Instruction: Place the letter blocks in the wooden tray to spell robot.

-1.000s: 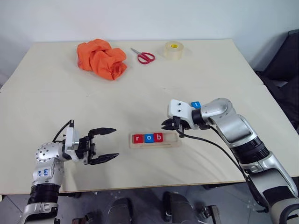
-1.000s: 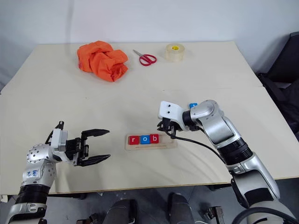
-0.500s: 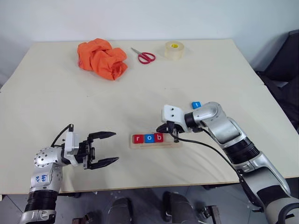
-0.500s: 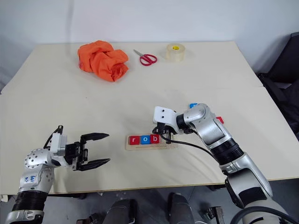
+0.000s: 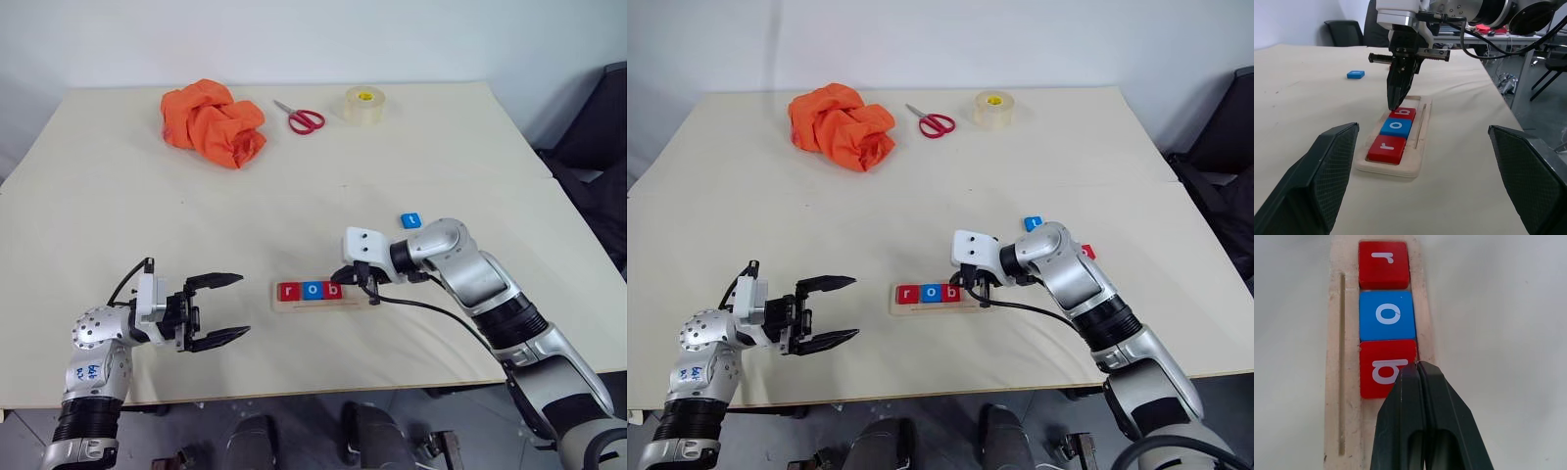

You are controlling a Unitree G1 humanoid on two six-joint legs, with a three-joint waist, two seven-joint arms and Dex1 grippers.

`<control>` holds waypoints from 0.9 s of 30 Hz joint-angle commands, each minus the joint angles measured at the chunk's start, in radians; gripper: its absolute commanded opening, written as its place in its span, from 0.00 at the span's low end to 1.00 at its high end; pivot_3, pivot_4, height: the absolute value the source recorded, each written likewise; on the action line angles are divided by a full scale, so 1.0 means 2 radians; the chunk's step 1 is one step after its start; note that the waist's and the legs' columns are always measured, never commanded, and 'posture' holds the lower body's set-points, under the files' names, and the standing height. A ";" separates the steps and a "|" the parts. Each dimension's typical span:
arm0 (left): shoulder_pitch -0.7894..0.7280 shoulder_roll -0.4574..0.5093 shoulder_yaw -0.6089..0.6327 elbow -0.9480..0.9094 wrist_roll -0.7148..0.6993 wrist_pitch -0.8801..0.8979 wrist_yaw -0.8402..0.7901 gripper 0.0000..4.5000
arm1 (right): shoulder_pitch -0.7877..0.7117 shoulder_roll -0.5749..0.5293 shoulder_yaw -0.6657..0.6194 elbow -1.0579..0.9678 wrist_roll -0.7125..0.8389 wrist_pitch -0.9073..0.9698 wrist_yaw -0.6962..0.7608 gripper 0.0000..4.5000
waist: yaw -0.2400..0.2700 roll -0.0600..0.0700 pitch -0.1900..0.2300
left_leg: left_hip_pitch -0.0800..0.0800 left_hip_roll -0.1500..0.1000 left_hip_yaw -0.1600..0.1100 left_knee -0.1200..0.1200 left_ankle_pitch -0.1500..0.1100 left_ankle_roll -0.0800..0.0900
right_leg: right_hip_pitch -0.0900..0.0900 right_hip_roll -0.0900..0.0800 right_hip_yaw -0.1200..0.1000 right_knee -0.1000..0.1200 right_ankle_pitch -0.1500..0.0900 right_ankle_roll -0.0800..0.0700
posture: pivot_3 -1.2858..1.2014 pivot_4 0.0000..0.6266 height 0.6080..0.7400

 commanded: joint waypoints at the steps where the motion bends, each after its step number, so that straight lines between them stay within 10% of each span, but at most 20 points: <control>1: -0.007 0.000 0.001 -0.003 -0.003 -0.003 -0.003 1.00 | -0.006 -0.007 -0.031 -0.037 0.018 0.013 -0.004 0.01 | 0.000 0.000 0.000 | 0.000 0.000 0.000 0.000 0.000 0.000 | 0.000 0.000 0.000 0.000 0.000 0.000 | 0.52 0.24 1.00; 27: 0.014 0.011 0.014 -0.022 -0.010 0.006 0.000 1.00 | 0.037 -0.023 -0.009 -0.033 0.014 0.004 0.005 0.01 | 0.000 0.000 0.000 | 0.000 0.000 0.000 0.000 0.000 0.000 | 0.000 0.000 0.000 0.000 0.000 0.000 | 0.52 0.24 1.00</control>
